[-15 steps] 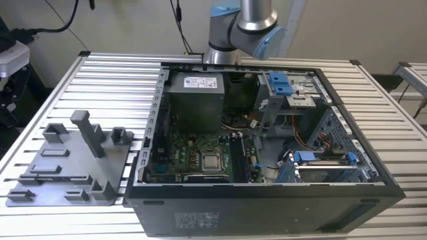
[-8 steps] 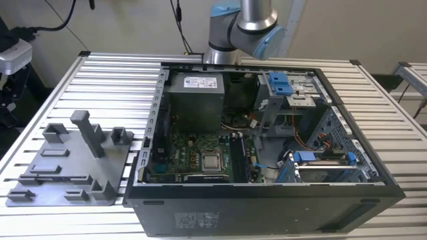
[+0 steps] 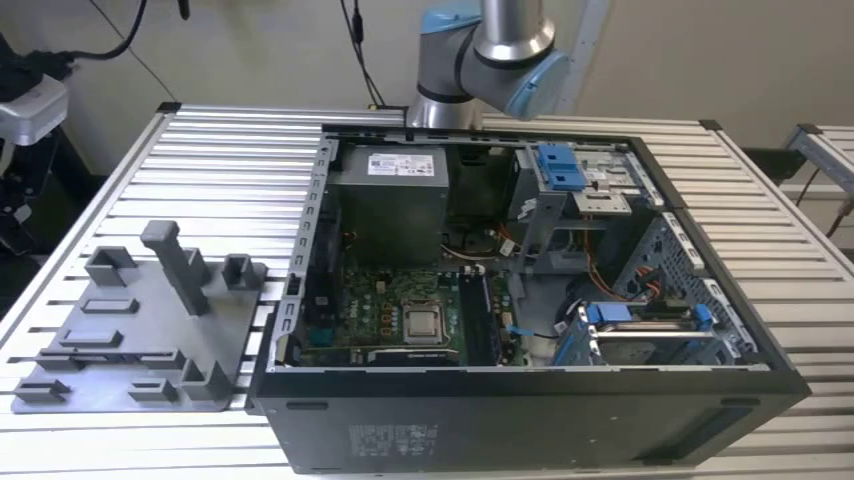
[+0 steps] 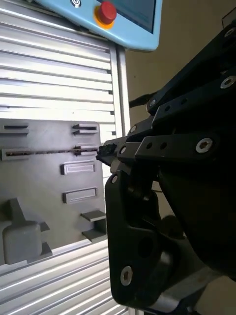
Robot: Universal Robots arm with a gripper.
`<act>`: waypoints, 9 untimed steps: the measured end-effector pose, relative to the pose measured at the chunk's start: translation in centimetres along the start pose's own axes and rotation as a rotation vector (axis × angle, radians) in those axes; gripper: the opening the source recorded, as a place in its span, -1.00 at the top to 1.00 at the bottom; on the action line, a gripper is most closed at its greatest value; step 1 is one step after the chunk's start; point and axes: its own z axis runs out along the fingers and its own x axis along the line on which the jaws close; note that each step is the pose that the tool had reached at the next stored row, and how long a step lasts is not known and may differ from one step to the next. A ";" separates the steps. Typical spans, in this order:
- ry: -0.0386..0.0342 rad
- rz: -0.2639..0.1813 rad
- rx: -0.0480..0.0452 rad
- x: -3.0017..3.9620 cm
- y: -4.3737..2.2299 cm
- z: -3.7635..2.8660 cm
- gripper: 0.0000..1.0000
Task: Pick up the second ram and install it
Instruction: 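Pick up the second ram and move it above second insertion slot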
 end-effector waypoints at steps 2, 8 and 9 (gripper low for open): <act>0.0015 -0.036 0.0001 0.00 0.00 0.01 0.79; 0.0041 -0.134 0.0033 0.01 0.02 0.14 0.79; 0.0034 -0.152 0.0055 0.01 0.02 0.17 0.79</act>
